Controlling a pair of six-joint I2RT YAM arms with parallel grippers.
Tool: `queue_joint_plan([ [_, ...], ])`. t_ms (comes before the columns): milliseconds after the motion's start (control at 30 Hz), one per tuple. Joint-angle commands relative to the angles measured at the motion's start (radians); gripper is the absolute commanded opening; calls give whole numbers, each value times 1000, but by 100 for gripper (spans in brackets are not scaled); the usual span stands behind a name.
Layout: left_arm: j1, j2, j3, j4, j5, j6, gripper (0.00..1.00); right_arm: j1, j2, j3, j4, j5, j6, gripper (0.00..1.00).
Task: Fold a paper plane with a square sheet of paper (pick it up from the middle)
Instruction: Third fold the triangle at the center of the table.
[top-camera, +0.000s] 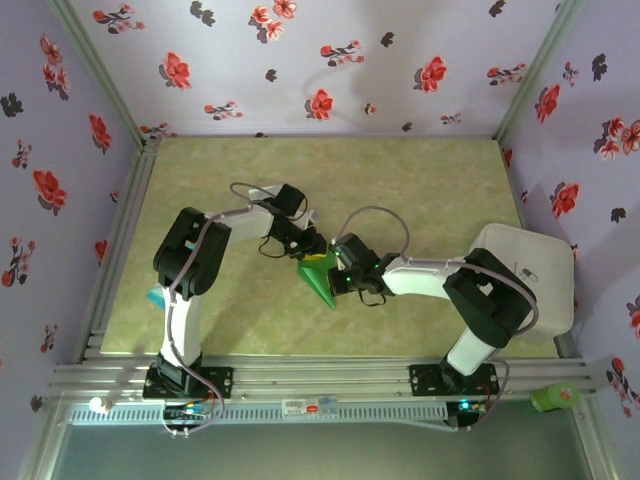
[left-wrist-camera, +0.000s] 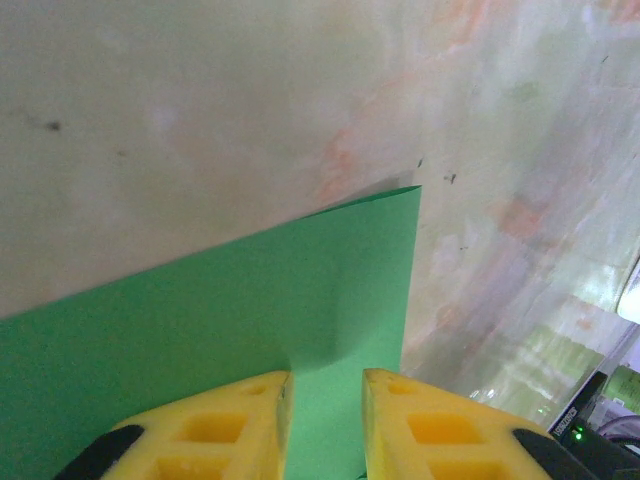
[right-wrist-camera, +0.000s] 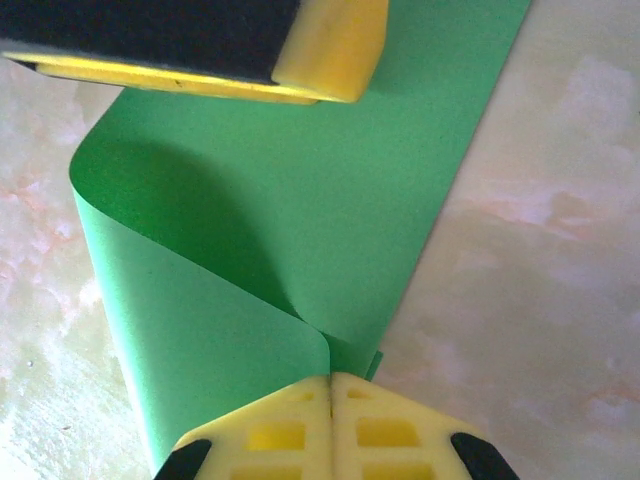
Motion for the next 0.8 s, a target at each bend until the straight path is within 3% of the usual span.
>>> queue_joint_plan([
  [0,-4,10,-29,-26,-54,6,27,-7,17,26,-4,5,-8,0],
  [767,-4,12,-29,-25,-54,7,27,-7,28,28,8,-3,-5,0],
])
